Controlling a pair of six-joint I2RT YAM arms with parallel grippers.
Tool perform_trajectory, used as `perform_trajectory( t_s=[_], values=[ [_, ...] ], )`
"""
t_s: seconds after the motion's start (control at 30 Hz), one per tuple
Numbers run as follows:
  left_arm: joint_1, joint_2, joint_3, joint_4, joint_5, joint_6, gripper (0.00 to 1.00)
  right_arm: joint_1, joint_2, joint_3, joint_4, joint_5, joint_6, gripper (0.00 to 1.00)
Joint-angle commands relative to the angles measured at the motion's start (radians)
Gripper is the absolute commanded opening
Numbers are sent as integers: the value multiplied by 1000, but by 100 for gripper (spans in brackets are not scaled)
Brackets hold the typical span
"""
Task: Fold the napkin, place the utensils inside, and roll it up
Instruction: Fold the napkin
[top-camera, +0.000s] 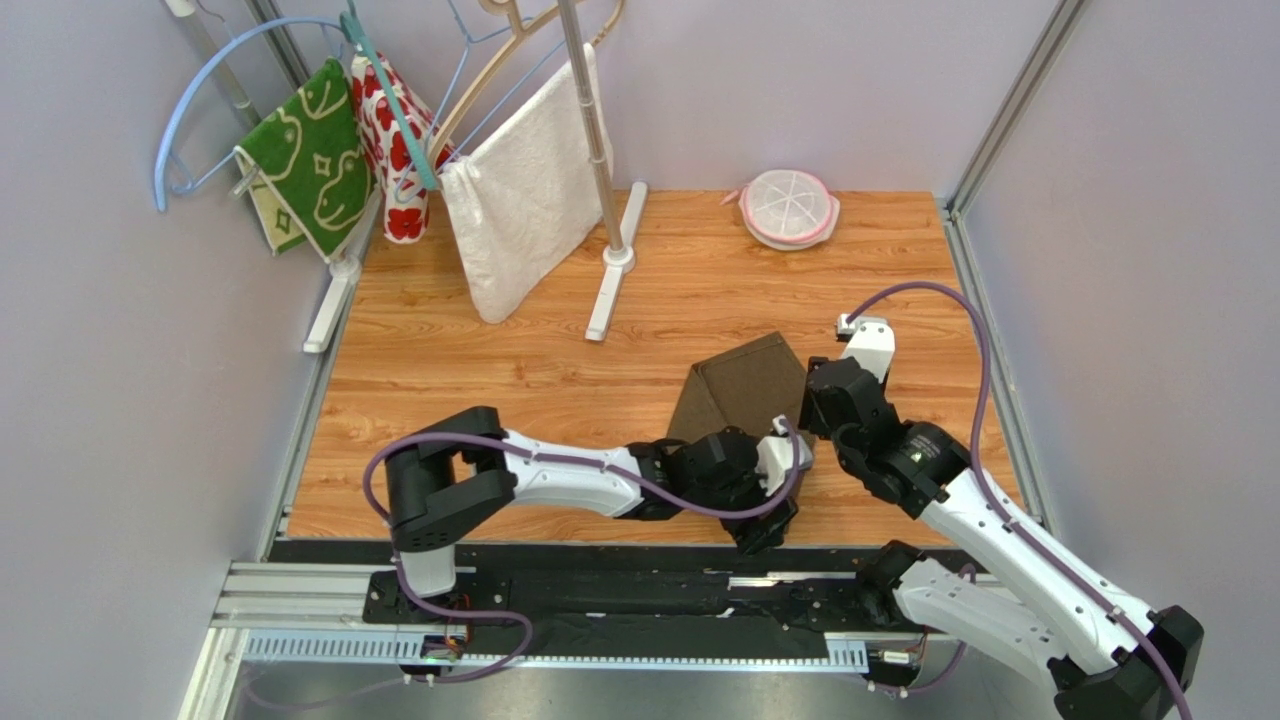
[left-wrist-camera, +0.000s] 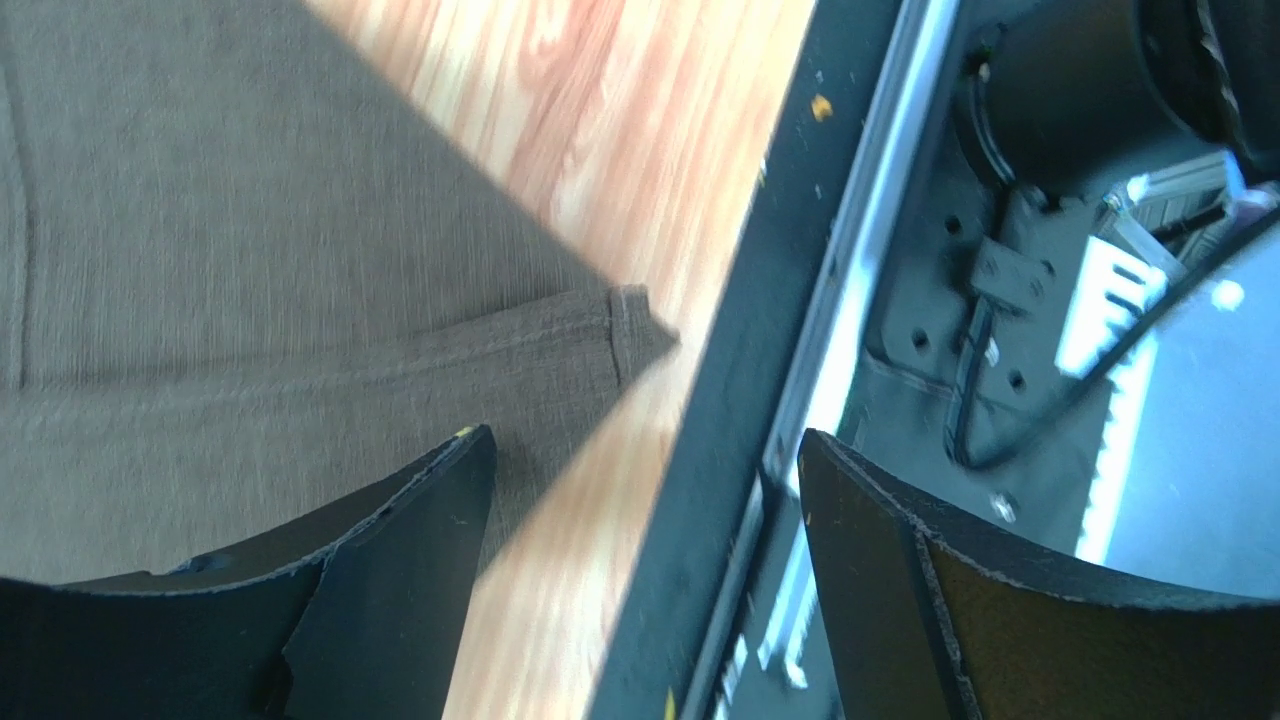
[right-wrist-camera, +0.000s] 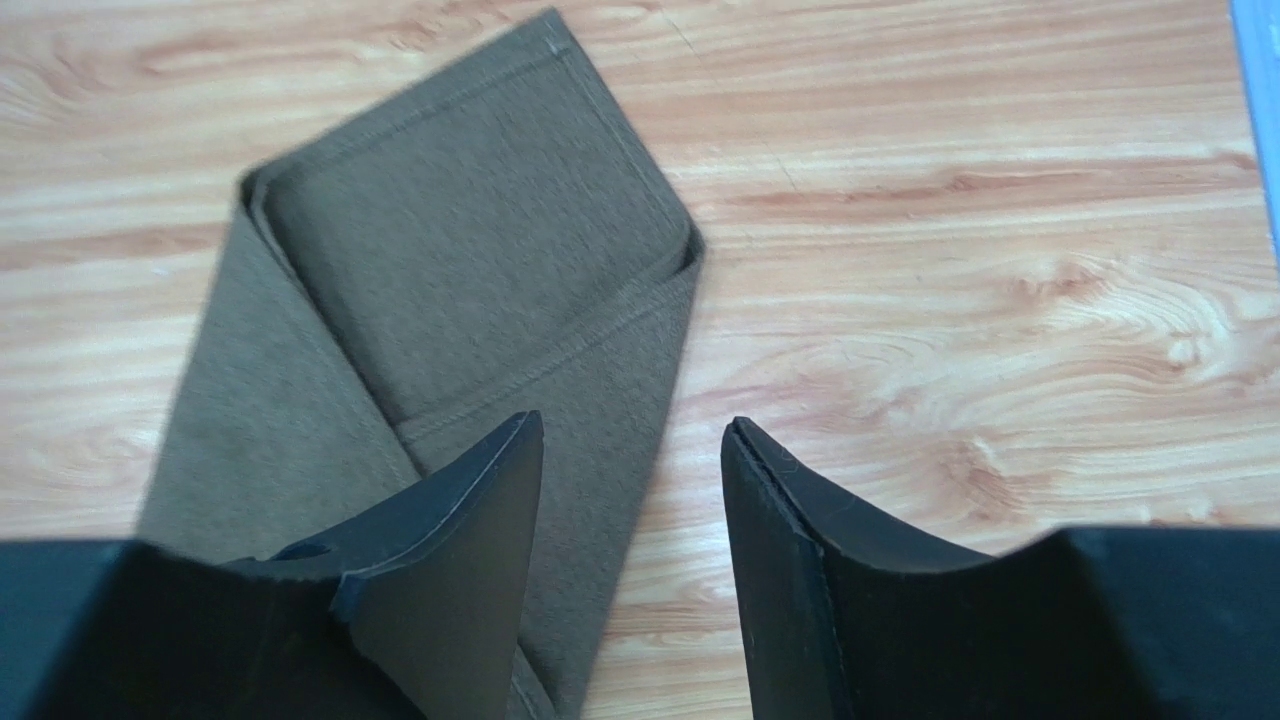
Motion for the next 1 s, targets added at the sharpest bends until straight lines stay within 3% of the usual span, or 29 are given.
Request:
perform_trajectory(
  t_s=[0.0,0.23,0.43,0.67,0.97],
  values=[
    [-8,-188,-79,22,-61,-44,83,-17,-25,51,66,-50,29,52],
    [50,-452,-246,1,-181,-78,86,-23,-10,17,77,-156,41,52],
    [236,-551,-349,-73,-185,-179,86,-46,-10,-55,89,-306,91,53],
    [365,-473,-377,-79,-129,-342,80,-48,-32,-202,96,-505,194,56],
    [394,-375,-397,8,-93,-433,77,-49,-61,-299,87,-642,276,56]
  ],
)
